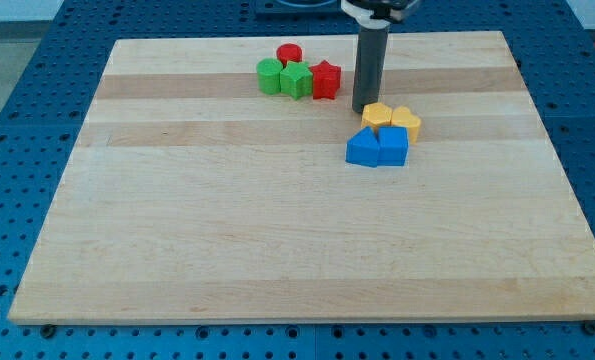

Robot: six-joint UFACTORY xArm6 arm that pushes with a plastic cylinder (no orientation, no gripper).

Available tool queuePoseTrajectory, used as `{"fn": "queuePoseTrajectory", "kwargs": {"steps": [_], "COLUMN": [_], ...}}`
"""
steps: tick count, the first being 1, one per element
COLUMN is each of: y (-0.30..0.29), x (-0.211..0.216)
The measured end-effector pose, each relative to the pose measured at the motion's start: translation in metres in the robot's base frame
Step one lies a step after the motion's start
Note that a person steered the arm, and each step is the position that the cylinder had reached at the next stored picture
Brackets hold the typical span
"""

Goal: Point your arm at the red star

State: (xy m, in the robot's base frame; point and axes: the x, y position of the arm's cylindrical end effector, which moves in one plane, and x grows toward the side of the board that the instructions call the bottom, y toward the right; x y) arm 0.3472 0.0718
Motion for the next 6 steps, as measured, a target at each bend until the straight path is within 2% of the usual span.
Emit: {"fn": "queuePoseTrajectory", "kwargs": {"steps": [4,6], "y": [0.000,0.000], "x": [-0.002,-0.035]}}
